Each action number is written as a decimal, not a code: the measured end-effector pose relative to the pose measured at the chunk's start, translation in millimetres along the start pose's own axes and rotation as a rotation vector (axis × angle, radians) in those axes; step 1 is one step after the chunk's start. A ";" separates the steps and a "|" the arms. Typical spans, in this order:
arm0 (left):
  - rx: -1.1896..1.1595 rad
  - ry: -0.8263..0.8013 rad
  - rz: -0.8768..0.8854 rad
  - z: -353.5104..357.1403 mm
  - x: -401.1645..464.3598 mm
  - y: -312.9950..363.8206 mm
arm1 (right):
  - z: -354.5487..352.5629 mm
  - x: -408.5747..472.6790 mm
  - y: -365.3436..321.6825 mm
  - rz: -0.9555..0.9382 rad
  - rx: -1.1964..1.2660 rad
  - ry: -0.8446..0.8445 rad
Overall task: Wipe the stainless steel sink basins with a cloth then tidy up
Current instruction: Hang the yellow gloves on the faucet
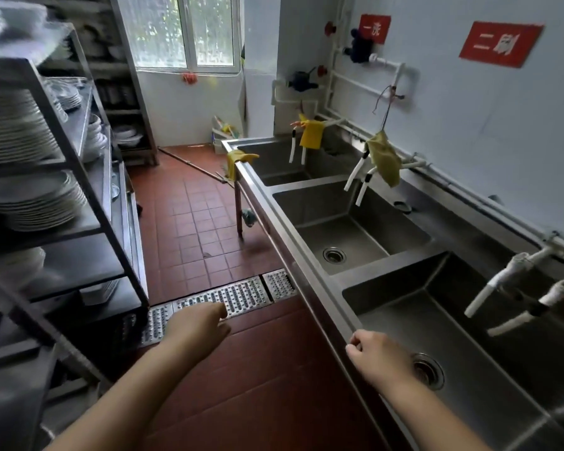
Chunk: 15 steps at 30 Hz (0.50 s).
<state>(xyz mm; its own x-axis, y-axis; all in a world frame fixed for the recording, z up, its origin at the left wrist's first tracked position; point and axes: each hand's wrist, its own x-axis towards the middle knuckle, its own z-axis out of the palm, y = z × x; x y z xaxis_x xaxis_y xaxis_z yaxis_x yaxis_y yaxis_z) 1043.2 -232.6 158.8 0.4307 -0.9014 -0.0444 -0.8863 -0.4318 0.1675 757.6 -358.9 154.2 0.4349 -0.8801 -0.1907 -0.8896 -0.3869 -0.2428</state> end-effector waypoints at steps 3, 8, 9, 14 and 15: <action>-0.034 -0.006 -0.012 5.7 33.3 -27.8 | 4.0 38.9 -17.7 0.018 0.006 -0.035; -0.002 -0.071 -0.049 14.2 104.6 -64.9 | 11.1 124.3 -41.8 0.052 0.014 -0.062; -0.003 -0.076 -0.061 13.8 122.2 -71.9 | 11.9 144.9 -47.3 0.054 0.011 -0.068; 0.006 -0.068 -0.130 -1.5 223.3 -108.7 | 6.5 259.2 -83.1 0.025 0.005 -0.067; 0.010 -0.064 -0.141 -6.4 243.0 -115.5 | 3.0 282.0 -92.2 0.020 0.004 -0.064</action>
<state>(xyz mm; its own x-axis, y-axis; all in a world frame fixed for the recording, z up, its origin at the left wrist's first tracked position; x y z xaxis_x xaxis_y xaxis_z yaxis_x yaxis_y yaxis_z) 1251.4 -401.6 134.9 0.5394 -0.8320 -0.1298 -0.8197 -0.5541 0.1449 962.7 -570.5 120.0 0.4253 -0.8681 -0.2559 -0.8976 -0.3684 -0.2421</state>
